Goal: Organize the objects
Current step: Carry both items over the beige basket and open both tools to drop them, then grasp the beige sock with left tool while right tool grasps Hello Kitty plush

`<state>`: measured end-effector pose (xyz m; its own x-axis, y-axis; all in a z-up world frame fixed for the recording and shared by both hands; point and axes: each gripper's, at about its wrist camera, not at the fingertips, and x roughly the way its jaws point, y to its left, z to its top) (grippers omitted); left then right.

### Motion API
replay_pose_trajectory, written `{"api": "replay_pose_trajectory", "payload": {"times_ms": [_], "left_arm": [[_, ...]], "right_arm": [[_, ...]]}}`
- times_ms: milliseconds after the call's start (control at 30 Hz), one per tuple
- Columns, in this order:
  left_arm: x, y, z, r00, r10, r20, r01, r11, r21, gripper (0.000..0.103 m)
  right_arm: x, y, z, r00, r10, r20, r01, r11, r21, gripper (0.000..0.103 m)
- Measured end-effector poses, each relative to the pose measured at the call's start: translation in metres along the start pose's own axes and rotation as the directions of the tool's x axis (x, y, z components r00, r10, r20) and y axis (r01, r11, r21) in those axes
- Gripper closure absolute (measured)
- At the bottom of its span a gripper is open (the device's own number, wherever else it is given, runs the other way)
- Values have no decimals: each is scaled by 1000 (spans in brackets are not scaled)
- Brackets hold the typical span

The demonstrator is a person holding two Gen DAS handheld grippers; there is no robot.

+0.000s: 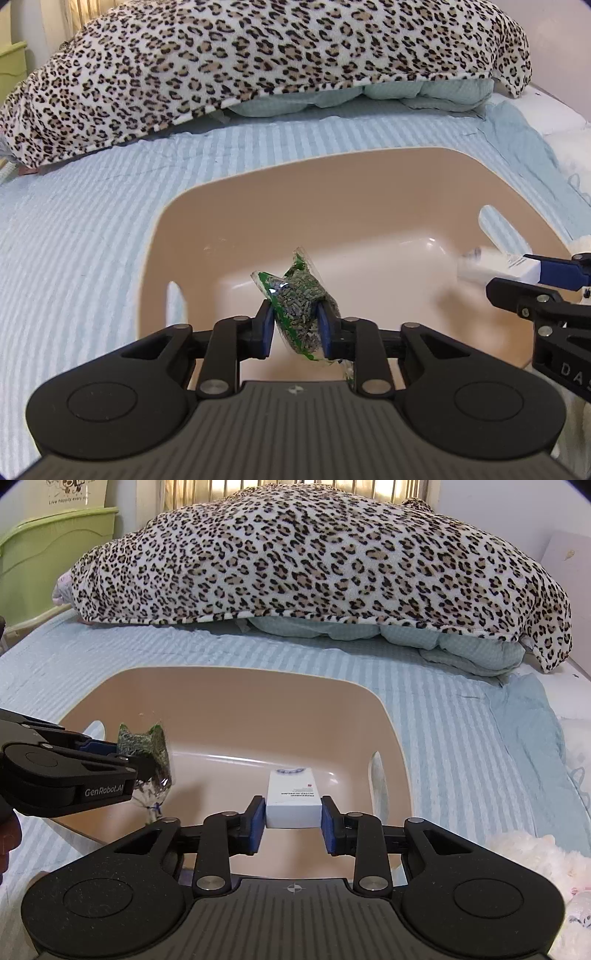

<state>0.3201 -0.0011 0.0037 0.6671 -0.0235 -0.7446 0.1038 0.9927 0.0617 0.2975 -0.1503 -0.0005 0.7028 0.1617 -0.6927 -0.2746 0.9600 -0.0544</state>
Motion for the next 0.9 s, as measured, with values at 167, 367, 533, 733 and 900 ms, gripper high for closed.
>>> {"api": "replay_pose_trajectory", "payload": {"times_ms": [167, 367, 533, 733, 900], "left_arm": [[-31, 6, -2, 998, 30, 47, -30, 1000, -7, 27], [-72, 18, -14, 997, 38, 68, -39, 999, 6, 24], [-101, 29, -39, 997, 9, 81, -9, 1000, 1, 16], [-108, 29, -74, 999, -13, 35, 13, 1000, 23, 15], [-102, 29, -101, 1000, -26, -1, 26, 1000, 11, 15]], "right_arm": [[-23, 0, -1, 999, -11, 42, 11, 1000, 2, 34], [-65, -2, -3, 995, -20, 96, 20, 1000, -1, 1], [-90, -1, -19, 995, -17, 95, 18, 1000, -4, 0], [-97, 1, -50, 999, -19, 43, 20, 1000, -23, 0], [-89, 2, -78, 1000, -15, -18, 15, 1000, -9, 0]]}}
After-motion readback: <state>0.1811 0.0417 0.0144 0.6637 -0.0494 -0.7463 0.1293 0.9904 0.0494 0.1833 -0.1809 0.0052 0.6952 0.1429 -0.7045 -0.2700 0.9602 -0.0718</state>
